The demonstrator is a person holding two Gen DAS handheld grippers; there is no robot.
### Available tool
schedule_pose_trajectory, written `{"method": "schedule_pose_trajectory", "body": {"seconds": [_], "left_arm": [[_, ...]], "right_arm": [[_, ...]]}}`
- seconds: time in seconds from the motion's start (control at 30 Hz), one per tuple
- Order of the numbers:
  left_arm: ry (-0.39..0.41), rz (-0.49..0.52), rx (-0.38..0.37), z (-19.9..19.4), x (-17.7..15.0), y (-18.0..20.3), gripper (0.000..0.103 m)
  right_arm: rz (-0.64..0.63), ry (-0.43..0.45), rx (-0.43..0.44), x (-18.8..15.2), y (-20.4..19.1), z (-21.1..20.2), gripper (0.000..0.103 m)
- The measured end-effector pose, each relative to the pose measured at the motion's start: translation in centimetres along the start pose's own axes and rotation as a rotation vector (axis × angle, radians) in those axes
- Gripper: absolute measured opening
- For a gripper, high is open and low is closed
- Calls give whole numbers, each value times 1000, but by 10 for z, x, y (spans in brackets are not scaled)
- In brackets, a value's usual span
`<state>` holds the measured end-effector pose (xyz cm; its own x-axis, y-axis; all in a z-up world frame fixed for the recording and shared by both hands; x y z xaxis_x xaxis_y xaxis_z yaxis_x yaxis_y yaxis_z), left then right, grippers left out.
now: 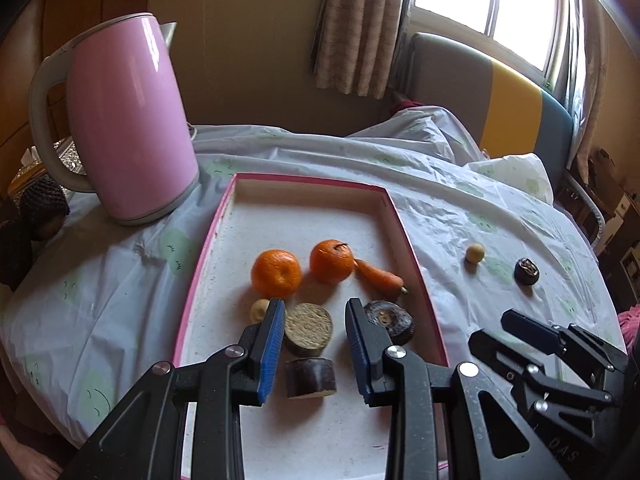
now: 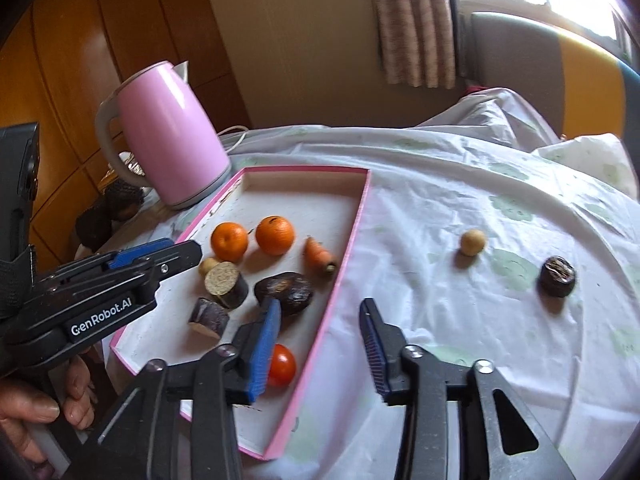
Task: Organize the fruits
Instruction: 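Grasp the second tan fruit with left gripper while right gripper moves to the dark round fruit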
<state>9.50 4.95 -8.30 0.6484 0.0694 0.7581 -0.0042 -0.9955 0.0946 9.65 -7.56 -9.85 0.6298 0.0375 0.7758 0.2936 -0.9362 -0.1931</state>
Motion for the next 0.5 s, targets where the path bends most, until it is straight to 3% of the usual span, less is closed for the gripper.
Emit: {"method": "schedule_pose_trajectory", "body": {"seconds": [0.23, 0.5], "left_arm": [[0, 47, -30, -2, -4, 22, 31], [-12, 87, -51, 0, -8, 40, 31]], "right_arm": [[75, 1, -112, -10, 45, -10, 51], [132, 16, -183, -16, 85, -22, 54]]}}
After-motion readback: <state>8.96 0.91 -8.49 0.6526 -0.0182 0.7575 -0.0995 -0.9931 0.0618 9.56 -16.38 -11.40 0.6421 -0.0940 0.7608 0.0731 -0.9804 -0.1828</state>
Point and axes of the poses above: each gripper's, at about its wrist camera, not at the fingertips, and z roughly the way its jaws point, y to its right, x to its top, the point moved 9 cm from there along z, roughly the way its jaws point, and after that the axes turned 8 degrees about y, right-handed, at the moved point
